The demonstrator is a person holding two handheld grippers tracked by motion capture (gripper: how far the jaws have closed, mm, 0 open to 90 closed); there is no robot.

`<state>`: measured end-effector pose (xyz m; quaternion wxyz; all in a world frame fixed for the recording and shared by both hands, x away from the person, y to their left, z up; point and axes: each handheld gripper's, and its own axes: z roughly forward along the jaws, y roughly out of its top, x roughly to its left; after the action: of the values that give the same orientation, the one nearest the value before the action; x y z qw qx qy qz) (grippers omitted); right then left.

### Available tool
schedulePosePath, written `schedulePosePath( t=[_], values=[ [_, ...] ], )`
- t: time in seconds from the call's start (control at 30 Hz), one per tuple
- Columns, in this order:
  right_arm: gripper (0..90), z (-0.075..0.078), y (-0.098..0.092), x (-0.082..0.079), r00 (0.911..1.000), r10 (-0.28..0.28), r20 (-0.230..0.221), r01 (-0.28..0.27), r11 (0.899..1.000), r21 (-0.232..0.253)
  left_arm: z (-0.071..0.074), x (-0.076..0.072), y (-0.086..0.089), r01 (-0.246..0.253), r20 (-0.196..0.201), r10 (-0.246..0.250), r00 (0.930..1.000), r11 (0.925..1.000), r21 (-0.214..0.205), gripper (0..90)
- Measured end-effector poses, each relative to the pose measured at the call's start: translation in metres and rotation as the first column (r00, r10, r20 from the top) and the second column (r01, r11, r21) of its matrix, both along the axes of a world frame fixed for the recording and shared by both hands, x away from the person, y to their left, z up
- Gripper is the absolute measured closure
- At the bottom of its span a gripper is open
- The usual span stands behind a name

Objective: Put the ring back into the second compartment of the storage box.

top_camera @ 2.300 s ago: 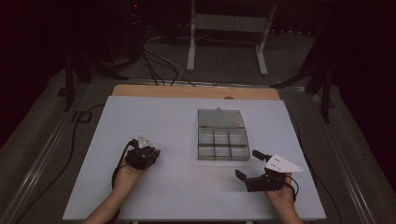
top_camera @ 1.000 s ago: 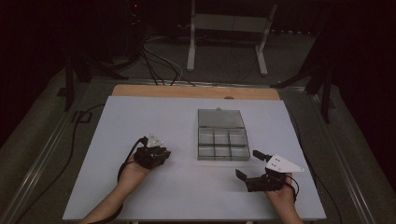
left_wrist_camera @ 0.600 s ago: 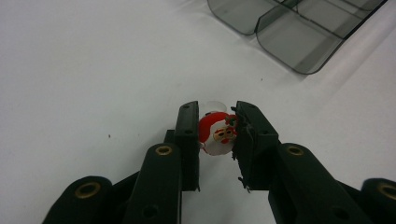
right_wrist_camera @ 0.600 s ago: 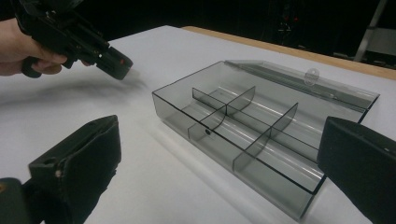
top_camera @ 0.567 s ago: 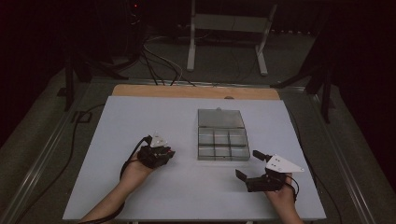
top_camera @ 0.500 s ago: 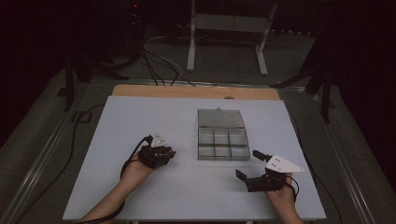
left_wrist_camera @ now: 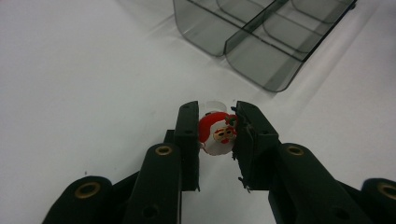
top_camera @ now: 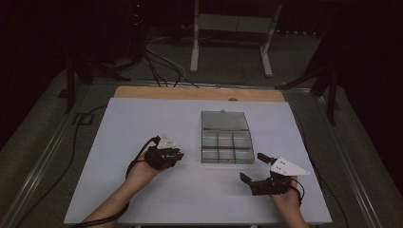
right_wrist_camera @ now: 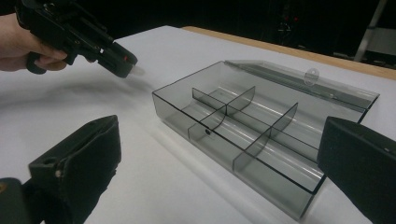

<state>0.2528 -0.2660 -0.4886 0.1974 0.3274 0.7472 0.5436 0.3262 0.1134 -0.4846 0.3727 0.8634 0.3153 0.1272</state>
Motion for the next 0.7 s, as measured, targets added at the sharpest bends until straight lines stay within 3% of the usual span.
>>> schedulePosePath(
  t=[0.4,0.7],
  values=[
    [0.0,0.0,0.0,0.0,1.0,0.001,0.0,-0.001,1.0,0.001,0.007,0.005,-0.007,0.043,0.023,-0.043,0.9988,0.999,-0.009,73.5],
    [0.0,0.0,0.0,0.0,1.0,0.002,0.001,-0.002,1.0,0.002,0.011,0.009,-0.012,0.049,0.025,-0.048,0.9985,0.9984,-0.029,73.6]
  ],
)
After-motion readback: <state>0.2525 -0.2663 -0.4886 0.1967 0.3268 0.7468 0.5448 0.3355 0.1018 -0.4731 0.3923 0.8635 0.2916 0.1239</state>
